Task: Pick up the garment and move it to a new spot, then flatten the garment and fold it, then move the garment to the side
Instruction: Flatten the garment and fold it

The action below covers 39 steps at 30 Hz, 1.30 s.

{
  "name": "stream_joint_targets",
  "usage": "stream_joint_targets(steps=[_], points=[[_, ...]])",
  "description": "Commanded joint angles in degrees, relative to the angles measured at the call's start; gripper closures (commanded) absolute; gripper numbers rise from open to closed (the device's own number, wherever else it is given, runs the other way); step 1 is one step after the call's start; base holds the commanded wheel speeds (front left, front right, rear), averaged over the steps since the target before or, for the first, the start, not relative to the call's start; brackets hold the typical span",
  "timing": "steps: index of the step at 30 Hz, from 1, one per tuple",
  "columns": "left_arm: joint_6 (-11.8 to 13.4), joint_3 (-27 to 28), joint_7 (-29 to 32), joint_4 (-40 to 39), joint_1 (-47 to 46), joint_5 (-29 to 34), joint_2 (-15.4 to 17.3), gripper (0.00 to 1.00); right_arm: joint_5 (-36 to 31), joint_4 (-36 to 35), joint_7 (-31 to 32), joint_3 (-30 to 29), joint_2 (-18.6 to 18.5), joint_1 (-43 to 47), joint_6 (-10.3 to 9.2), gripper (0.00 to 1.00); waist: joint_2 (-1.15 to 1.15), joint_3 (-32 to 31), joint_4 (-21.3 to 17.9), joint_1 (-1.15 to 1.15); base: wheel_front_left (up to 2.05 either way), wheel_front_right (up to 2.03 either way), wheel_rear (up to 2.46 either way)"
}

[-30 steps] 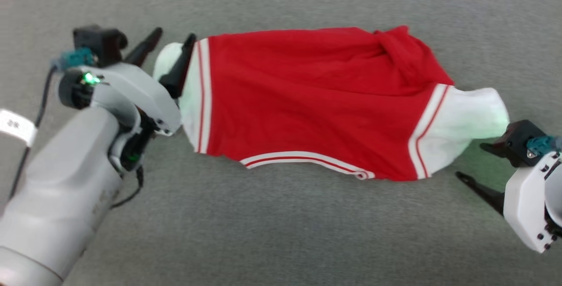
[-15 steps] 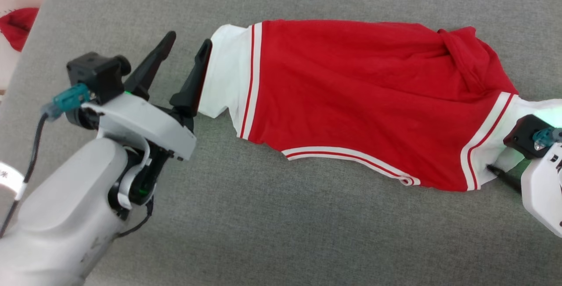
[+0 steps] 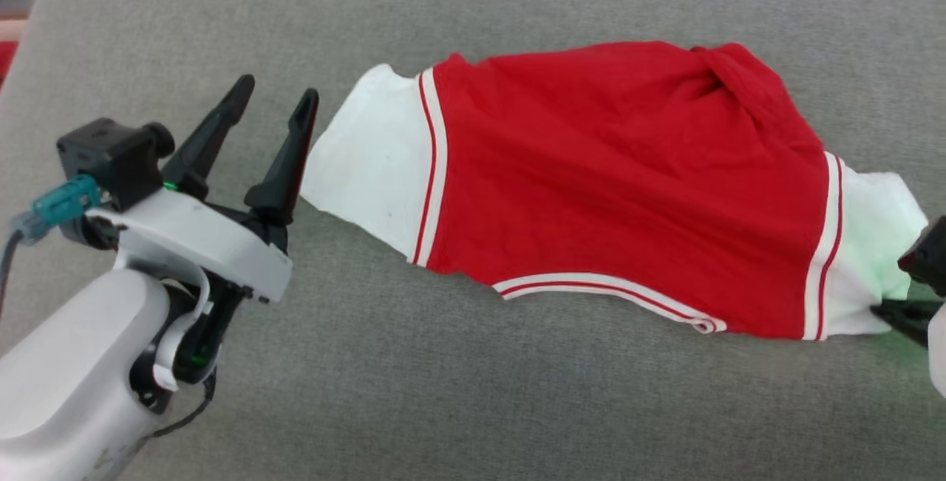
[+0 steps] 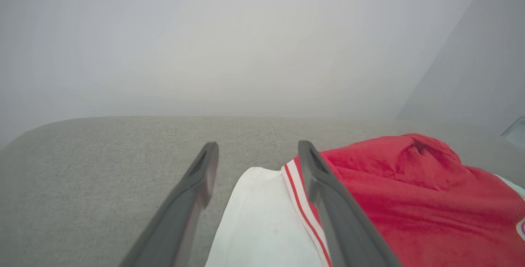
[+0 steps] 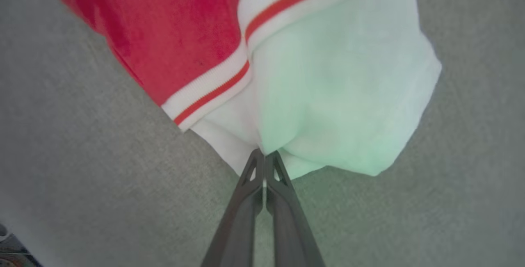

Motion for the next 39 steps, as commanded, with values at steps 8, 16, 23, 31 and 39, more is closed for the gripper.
stream_joint_targets(steps=[8, 16, 23, 31, 39], points=[[1.43, -0.69, 2.38, -3.73, 1.69, 0.34, 2.76, 0.00, 0.97, 0.31, 1.10, -5.94, -1.72, 6.92, -0.07, 1.00, 0.00, -1.12, -1.84, 0.00, 0.00, 0.00, 0.00], [-1.05, -4.16, 7.14, -5.50, 1.19, 2.88, 6.65, 0.00, 1.47, 5.74, -3.77, -16.29, 4.29, 14.42, -0.07, 0.00, 0.00, -3.62, -3.29, 0.00, 0.00, 0.00, 0.00], [-9.12, -9.61, 17.85, -7.44, -3.75, 6.12, 11.06, 0.00, 5.15, 4.43, -14.23, -32.05, 11.06, 20.91, -0.07, 0.00, 0.00, -6.36, -5.30, 0.00, 0.00, 0.00, 0.00], [-18.69, -18.80, 33.21, -2.83, -13.10, 8.81, 10.69, 0.00, 2.09, -1.10, -17.55, -42.59, 18.83, 26.28, -0.07, 0.00, 0.00, -5.59, -9.35, 0.00, 0.00, 0.00, 0.00], [-19.00, -30.61, 38.93, 0.22, -19.95, 7.64, 11.44, 0.00, -1.47, -3.45, -15.42, -44.88, 23.68, 27.85, -0.07, 0.00, 0.00, -1.56, -13.79, 0.00, 0.00, 0.00, 0.00]])
